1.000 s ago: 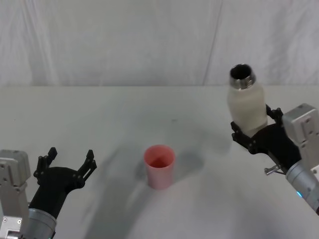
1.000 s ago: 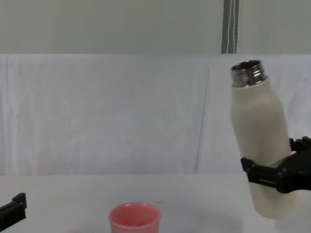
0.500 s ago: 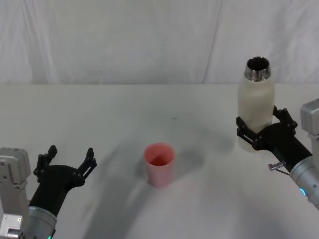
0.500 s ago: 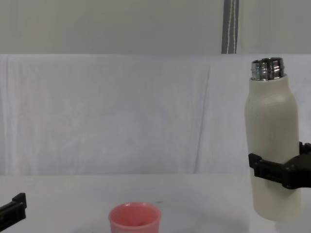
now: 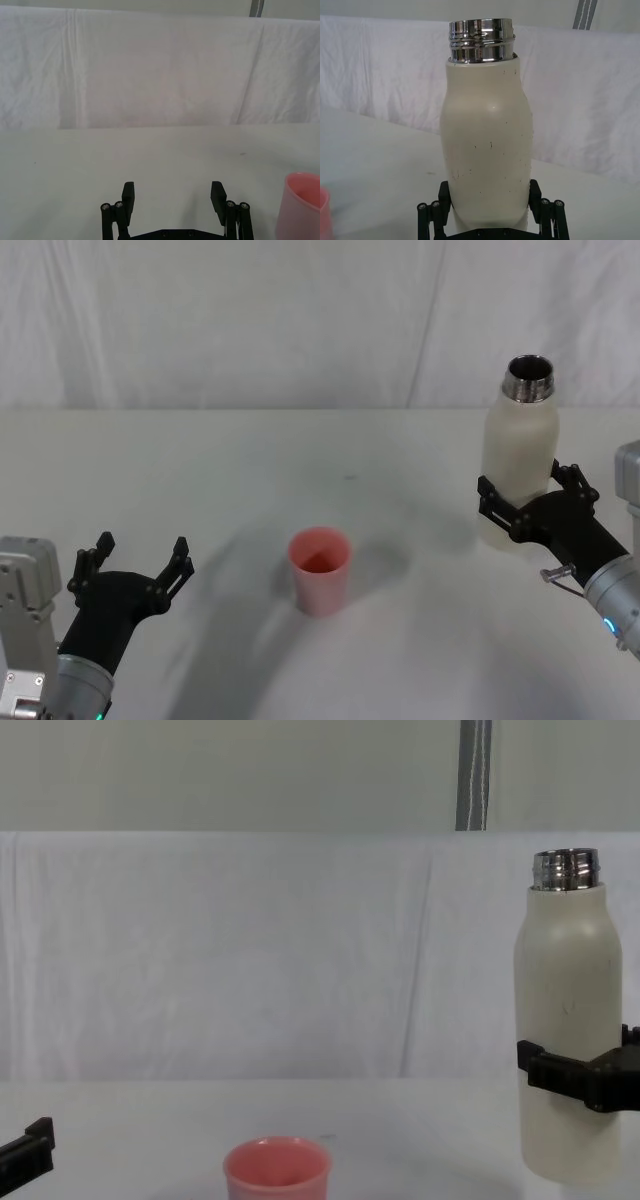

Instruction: Grasp the thermos with one hand and pour water into the cup lid.

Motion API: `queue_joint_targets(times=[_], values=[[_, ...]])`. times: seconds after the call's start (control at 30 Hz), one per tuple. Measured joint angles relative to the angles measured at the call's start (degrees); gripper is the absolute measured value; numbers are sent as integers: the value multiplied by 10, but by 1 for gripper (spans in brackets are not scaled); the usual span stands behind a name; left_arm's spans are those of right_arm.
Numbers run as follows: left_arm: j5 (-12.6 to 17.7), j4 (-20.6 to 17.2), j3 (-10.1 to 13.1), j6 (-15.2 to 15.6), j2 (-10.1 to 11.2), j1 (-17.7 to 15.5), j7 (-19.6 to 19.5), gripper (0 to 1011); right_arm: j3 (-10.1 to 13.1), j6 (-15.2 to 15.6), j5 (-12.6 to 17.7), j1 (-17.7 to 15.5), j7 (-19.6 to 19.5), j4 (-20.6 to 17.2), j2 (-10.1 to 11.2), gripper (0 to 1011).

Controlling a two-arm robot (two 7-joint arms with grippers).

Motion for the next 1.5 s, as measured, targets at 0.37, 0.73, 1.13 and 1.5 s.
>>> queue_joint_targets(times=[0.37,0.73,1.13,1.5], values=[[0,0,0,0,0,0,0,1001,-6,1,4,6,-4,7,5,951],[0,0,0,0,0,0,0,1001,-9,0,10,12,-11,21,1,951],[0,0,0,0,0,0,0,1001,-8,2,22,13,-15,26,-5,951],[0,0,0,0,0,0,0,1001,-4,7,35,14,-16,33,-9,951]])
